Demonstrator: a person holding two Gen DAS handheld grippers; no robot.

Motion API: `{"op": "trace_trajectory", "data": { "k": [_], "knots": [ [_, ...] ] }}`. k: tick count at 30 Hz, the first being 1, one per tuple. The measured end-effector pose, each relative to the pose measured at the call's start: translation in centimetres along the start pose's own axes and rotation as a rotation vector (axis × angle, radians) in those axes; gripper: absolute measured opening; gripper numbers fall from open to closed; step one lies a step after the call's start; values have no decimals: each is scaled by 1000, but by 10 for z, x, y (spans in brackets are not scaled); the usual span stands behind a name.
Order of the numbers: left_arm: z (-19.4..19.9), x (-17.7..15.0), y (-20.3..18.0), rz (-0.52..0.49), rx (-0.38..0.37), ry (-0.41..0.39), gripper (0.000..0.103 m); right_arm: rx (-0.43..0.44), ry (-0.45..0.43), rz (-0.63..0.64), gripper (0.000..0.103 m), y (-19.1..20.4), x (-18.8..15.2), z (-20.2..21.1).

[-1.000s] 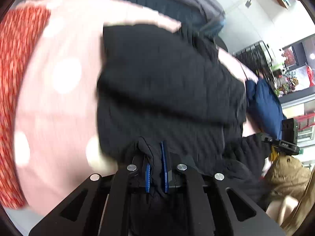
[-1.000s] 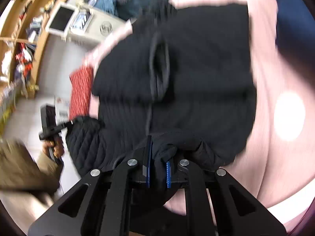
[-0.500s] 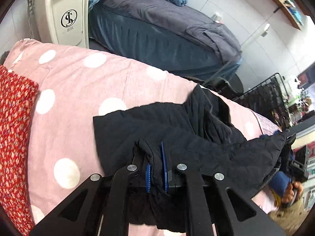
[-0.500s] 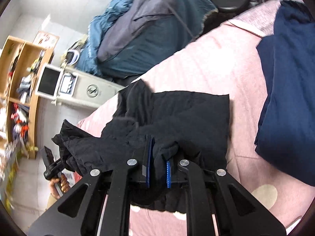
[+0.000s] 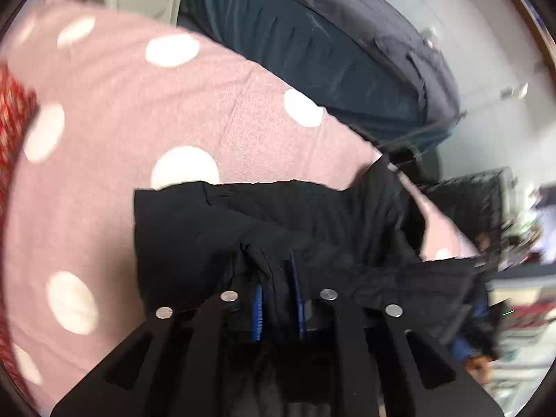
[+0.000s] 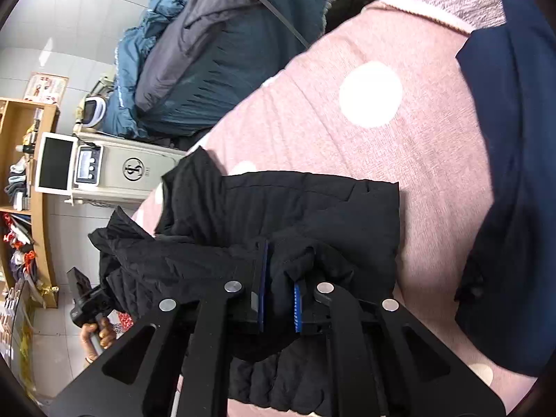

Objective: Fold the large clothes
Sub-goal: 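Lift the jacket side over its body with both grippers, then release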

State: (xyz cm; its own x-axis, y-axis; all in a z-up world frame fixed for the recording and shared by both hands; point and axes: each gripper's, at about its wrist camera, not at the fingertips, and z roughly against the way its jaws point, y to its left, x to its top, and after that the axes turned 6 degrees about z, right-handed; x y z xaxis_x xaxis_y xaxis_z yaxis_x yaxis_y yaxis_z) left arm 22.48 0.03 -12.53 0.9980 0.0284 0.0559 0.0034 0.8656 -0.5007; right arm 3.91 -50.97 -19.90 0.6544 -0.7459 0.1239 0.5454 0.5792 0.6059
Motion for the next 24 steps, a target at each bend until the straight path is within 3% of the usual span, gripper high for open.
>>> {"op": "trace_trajectory", "data": {
  "k": [4, 6, 8, 10, 11, 13, 14, 16, 19, 22, 24],
  "knots": [
    [20, 10, 39, 216, -224, 6, 27, 1, 21, -28, 12, -10, 3, -12],
    [34, 13, 57, 302, -288, -33, 34, -1, 27, -39, 12, -14, 4, -17],
    [64, 15, 70, 313, -195, -181, 65, -11, 31, -43, 12, -16, 4, -20],
    [94, 13, 75, 287, -138, -318, 71, -15, 32, -50, 12, -18, 3, -22],
    [100, 12, 75, 274, -133, -328, 72, -16, 33, -53, 12, -19, 3, -23],
    [102, 6, 64, 219, -92, -305, 72, -20, 37, -56, 12, -20, 3, -24],
    [97, 0, 51, 151, -37, -279, 72, -19, 40, -62, 12, -20, 3, -25],
    [86, -20, 19, -12, 72, -250, 72, -3, 41, -94, 13, -24, 3, -24],
    [63, -75, -39, -300, 217, -246, 77, 51, 39, -185, 18, -32, 3, -19],
    [46, -124, -74, -467, 248, -261, 85, 141, 19, -282, 30, -39, 0, -10],
    [33, -148, -90, -515, 225, -240, 88, 216, 5, -337, 59, -41, -2, -4]
  ]
}}
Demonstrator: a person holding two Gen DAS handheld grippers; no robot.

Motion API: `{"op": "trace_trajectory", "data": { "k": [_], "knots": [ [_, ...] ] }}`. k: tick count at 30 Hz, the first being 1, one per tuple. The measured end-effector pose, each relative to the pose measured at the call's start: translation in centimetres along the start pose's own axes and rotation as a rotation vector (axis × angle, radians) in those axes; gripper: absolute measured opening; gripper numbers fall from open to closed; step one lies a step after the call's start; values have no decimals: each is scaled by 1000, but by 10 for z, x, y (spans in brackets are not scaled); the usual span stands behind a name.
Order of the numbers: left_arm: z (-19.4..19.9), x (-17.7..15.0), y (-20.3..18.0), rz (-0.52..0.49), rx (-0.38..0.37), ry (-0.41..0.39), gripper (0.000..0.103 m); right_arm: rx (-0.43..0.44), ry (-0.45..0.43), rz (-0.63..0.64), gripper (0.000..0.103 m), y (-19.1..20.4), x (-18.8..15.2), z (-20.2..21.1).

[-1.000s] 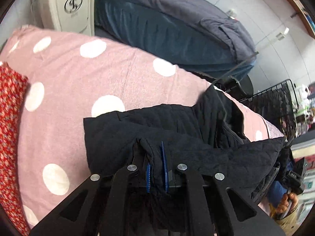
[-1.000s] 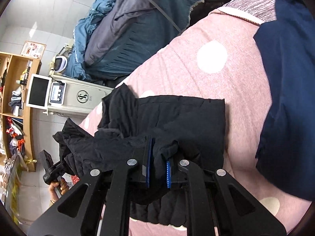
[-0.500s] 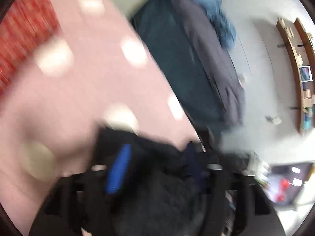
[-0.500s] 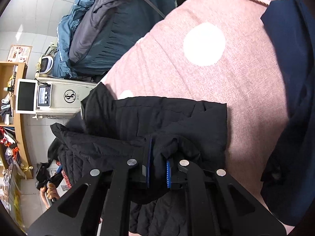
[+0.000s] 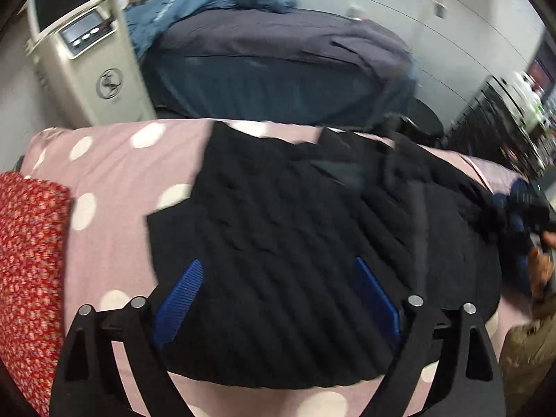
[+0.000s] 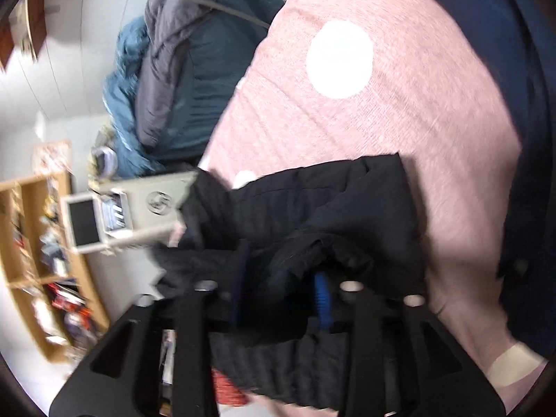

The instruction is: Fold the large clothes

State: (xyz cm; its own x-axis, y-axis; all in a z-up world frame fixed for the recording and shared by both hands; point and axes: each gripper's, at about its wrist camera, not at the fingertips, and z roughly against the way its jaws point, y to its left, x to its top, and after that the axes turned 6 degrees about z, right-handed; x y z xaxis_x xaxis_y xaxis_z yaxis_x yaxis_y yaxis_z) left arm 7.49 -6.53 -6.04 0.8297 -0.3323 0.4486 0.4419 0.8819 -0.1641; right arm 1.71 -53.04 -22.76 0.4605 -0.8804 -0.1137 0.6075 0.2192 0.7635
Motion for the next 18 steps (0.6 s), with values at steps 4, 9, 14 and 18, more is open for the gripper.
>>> {"op": "trace_trajectory", "data": {
  "k": [4, 9, 14, 18],
  "knots": [
    [-15, -15, -26, -1, -52, 62, 88, 93, -47, -73, 76, 5, 0, 18],
    [-13, -26, -41, -22, -53, 59, 88, -4, -66, 110, 77, 45, -10, 37],
    [-19, -39, -53, -36, -13, 94, 89, -232, -2, 438, 78, 94, -60, 17],
    [-25, -51, -60, -58, 26, 119, 89, -448, 66, 734, 78, 116, -122, -23]
  ]
}}
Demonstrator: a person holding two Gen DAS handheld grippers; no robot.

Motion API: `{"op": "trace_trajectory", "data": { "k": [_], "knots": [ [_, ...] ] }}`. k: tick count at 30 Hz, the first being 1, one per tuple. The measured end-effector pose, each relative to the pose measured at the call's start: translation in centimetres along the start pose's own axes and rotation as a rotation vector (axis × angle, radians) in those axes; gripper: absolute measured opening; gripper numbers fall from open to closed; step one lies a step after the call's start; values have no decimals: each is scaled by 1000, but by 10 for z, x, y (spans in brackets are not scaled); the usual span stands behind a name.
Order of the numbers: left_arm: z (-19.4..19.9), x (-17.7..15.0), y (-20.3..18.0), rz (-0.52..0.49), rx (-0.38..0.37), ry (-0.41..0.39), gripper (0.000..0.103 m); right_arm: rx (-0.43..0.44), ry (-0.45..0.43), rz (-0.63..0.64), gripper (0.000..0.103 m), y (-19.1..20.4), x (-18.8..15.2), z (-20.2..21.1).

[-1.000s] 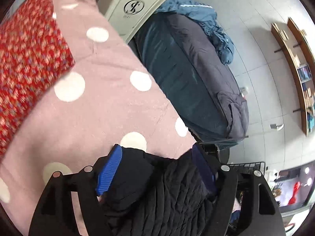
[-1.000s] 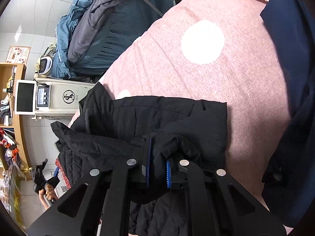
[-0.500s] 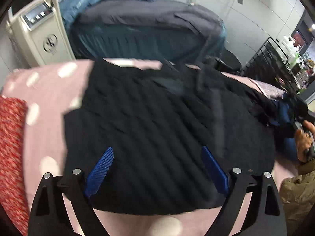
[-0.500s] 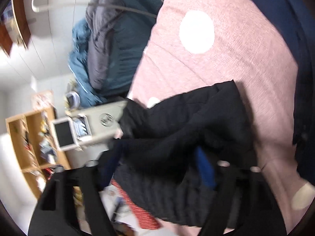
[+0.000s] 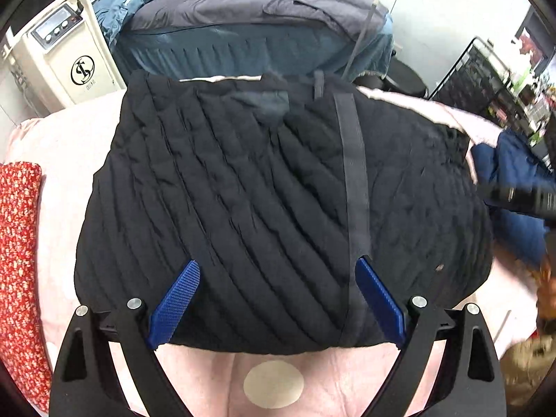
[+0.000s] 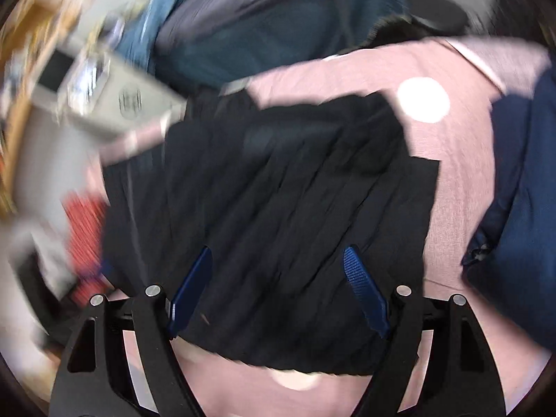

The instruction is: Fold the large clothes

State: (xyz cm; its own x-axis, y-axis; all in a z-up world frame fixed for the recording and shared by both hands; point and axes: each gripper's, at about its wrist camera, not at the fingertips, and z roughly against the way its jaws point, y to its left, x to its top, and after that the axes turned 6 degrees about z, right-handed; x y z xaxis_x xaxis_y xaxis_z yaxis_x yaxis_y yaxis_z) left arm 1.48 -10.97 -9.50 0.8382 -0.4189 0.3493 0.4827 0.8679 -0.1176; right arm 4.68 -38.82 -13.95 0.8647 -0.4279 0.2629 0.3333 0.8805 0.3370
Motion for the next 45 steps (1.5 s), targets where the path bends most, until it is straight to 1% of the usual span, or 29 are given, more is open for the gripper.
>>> {"op": "trace_trajectory", "data": {
  "k": [1, 3, 4, 5, 6, 8, 11, 15, 17, 19, 23, 26, 28, 33, 38, 39, 40, 43, 45],
  "knots": [
    [-2, -2, -2, -13, 23, 2, 89, -58, 14, 62, 78, 15, -8, -7],
    [-5, -5, -2, -27, 48, 10, 89, -143, 45, 139, 78, 33, -20, -21],
    [-6, -6, -2, -28, 56, 14, 89, -176, 62, 163, 78, 38, -26, -30],
    [-7, -6, 0, -22, 59, 18, 89, -188, 69, 169, 78, 39, -28, -34],
    [-8, -6, 3, -10, 62, 21, 89, -202, 80, 171, 80, 39, -31, -40],
    [-13, -3, 9, 21, 61, 29, 93, -209, 92, 165, 85, 37, -33, -46],
    [-28, 6, 12, 53, 77, 47, 95, -209, 125, 162, 89, 29, -36, -57],
    [-57, 25, 10, 70, 115, 104, 98, -208, 174, 127, 95, 22, -24, -79],
    [-70, 36, 11, 87, 123, 132, 98, -214, 193, 112, 97, 18, -21, -88],
    [-83, 45, 15, 110, 121, 164, 98, -217, 212, 95, 97, 15, -15, -97],
    [-109, 61, 26, 160, 110, 260, 99, -221, 251, 80, 98, 8, -2, -115],
    [-121, 68, 27, 164, 125, 311, 99, -228, 276, 76, 98, 6, 8, -125],
    [-128, 72, 27, 166, 134, 330, 99, -236, 283, 70, 98, 5, 13, -132],
    [-138, 76, 32, 158, 134, 342, 99, -265, 286, 68, 99, 5, 27, -145],
    [-143, 79, 30, 153, 145, 355, 99, -276, 292, 67, 99, 8, 30, -150],
    [-143, 80, 27, 151, 148, 354, 99, -277, 290, 67, 99, 13, 25, -149],
    [-141, 78, 26, 148, 151, 349, 99, -278, 287, 68, 99, 18, 23, -148],
    [-140, 77, 13, 139, 155, 320, 99, -279, 272, 73, 99, 18, 21, -148],
    [-138, 70, 8, 134, 156, 300, 99, -279, 253, 77, 99, 23, 12, -140]
  ]
}}
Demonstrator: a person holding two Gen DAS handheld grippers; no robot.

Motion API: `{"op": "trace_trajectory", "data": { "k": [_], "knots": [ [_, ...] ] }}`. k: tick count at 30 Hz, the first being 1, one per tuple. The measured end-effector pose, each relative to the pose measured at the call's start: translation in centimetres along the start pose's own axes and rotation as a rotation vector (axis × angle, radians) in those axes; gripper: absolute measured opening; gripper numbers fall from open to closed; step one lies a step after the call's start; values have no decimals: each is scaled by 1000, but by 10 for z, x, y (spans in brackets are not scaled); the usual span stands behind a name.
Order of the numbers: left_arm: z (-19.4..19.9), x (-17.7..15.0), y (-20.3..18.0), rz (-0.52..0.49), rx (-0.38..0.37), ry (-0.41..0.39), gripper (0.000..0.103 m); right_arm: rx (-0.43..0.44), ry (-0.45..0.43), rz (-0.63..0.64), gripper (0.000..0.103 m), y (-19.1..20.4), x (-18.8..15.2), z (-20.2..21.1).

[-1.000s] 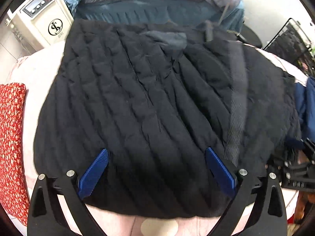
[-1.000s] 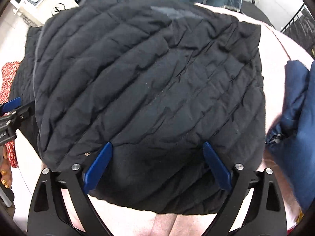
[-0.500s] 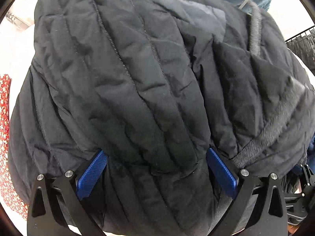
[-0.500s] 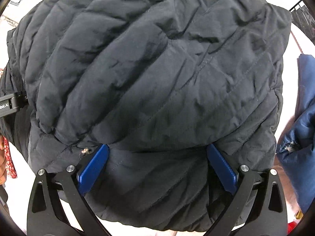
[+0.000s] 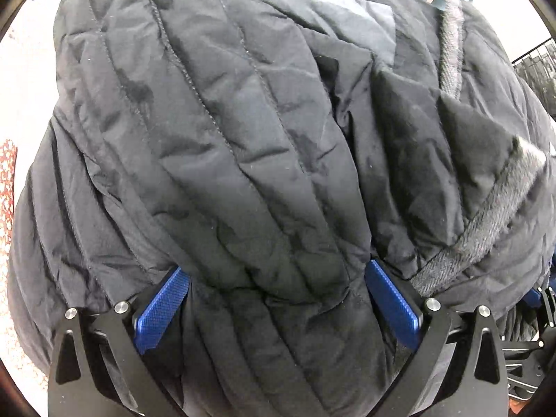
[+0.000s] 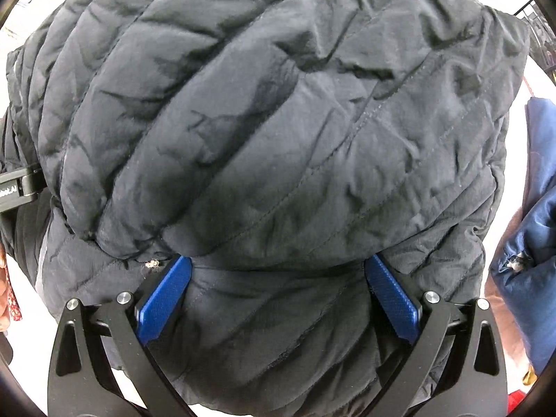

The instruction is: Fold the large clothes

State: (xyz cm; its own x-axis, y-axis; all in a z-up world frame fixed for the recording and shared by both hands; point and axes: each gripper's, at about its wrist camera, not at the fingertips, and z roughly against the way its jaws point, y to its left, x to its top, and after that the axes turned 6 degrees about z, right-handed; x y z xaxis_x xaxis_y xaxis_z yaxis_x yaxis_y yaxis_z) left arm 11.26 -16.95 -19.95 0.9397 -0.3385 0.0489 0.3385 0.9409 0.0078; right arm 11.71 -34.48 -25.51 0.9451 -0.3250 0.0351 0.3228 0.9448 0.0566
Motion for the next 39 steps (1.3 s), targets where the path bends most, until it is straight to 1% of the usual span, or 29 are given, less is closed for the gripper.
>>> {"op": "trace_trajectory", "data": {
  "k": [2, 5, 7, 9, 12, 14, 17, 21, 25, 27, 31, 34, 37, 39],
  "knots": [
    [3, -6, -1, -2, -2, -26, 99, 0, -30, 2, 99, 0, -10, 3],
    [12, -16, 1, 1, -24, -73, 99, 3, -110, 7, 99, -1, -24, 9],
    [21, -22, 4, 0, -41, -99, 98, 14, -136, 14, 99, -2, -31, 15],
    [29, -30, 7, 4, -48, -115, 98, 29, -136, 20, 99, -4, -36, 19],
    [46, -41, 13, 27, -66, -144, 97, 32, -91, 21, 98, -6, -38, 27],
    [57, -50, 17, 39, -81, -171, 97, 30, -80, 11, 98, -6, -41, 34],
    [69, -63, 19, 44, -58, -195, 97, 23, -87, 7, 98, -3, -49, 44],
    [80, -81, 26, 55, -57, -206, 97, 20, -92, 9, 98, 0, -67, 50],
    [73, -100, 43, 27, -52, -209, 97, 24, -97, 18, 98, 3, -82, 57],
    [73, -96, 50, 22, -68, -205, 97, 32, -100, 17, 98, 1, -89, 59],
    [72, -100, 58, 34, -103, -189, 97, 45, -118, 17, 98, -15, -108, 66],
    [72, -97, 57, 39, -108, -182, 97, 52, -163, 0, 98, -27, -115, 77],
    [75, -96, 56, 45, -112, -181, 97, 99, -223, -63, 98, -56, -121, 89],
    [77, -97, 59, 57, -127, -180, 97, 150, -236, -111, 98, -79, -121, 91]
  ]
}}
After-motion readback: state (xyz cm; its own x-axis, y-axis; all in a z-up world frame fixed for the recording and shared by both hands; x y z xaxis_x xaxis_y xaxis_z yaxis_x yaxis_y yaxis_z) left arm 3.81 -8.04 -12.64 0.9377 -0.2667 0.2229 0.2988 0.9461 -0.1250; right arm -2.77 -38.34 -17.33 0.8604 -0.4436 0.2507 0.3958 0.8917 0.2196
